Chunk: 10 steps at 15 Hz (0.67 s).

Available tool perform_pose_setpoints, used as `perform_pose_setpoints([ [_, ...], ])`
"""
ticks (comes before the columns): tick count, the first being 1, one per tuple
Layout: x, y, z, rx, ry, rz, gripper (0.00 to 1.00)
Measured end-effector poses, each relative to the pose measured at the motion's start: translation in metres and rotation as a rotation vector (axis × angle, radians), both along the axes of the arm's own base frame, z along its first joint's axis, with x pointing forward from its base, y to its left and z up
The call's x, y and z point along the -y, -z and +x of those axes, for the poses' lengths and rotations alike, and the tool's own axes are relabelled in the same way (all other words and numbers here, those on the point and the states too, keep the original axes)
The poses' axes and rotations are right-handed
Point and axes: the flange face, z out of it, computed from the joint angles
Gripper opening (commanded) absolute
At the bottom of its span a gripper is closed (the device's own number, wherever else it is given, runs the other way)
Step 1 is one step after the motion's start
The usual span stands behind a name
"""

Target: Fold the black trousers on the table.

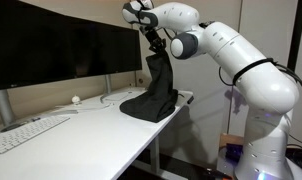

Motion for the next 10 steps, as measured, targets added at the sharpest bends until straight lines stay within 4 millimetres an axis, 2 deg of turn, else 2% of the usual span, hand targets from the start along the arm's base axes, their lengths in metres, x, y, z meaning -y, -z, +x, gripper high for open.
perform_pose_setpoints([
  [10,0.052,0.059,0.011,-0.045,0.047,-0.017,0.03],
])
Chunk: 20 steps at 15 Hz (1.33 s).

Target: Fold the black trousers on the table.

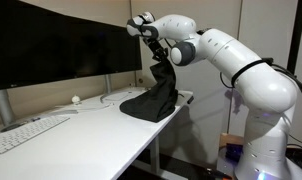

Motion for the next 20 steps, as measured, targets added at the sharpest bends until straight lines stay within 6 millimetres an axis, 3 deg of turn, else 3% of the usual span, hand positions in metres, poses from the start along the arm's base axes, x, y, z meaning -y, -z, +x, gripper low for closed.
perform_pose_setpoints([
  [6,0.038,0.042,0.004,-0.022,0.016,-0.017,0.03],
  [10,0.048,0.06,0.006,-0.041,0.013,-0.011,0.03],
  [11,0.049,0.061,0.005,-0.042,0.01,-0.009,0.3],
  [12,0.05,0.062,0.005,-0.043,0.007,-0.007,0.4],
  [20,0.073,0.053,-0.008,-0.035,-0.021,0.003,0.9],
])
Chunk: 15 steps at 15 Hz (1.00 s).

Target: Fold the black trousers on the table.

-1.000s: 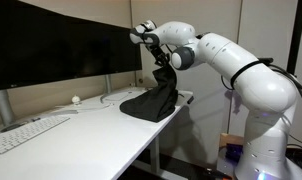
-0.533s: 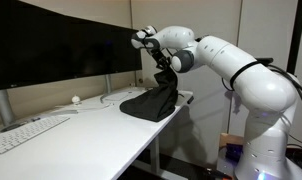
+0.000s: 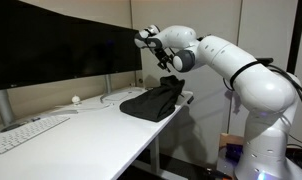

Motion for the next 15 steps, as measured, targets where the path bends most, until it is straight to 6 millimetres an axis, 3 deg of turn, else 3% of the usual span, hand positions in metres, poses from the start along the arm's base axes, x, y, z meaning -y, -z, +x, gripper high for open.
perform_pose_setpoints([
  [1,0.004,-0.002,-0.003,0.003,-0.002,-0.001,0.97],
  [3,0.013,-0.007,-0.009,0.01,-0.006,-0.002,1.0],
  [11,0.047,-0.03,-0.038,0.032,-0.018,0.001,1.0],
  [15,0.039,-0.054,-0.041,0.052,-0.057,0.0,1.0],
])
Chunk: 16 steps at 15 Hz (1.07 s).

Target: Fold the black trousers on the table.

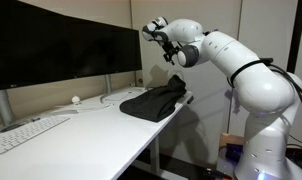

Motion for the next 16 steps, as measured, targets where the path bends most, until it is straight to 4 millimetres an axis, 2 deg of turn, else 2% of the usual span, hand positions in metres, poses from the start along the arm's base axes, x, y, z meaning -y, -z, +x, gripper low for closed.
perform_pose_setpoints([
  [3,-0.029,-0.016,0.015,0.022,-0.049,-0.009,1.0],
  [9,-0.108,-0.041,0.052,0.057,-0.158,-0.02,1.0],
  [16,-0.21,-0.066,0.069,0.094,-0.248,0.088,1.0],
])
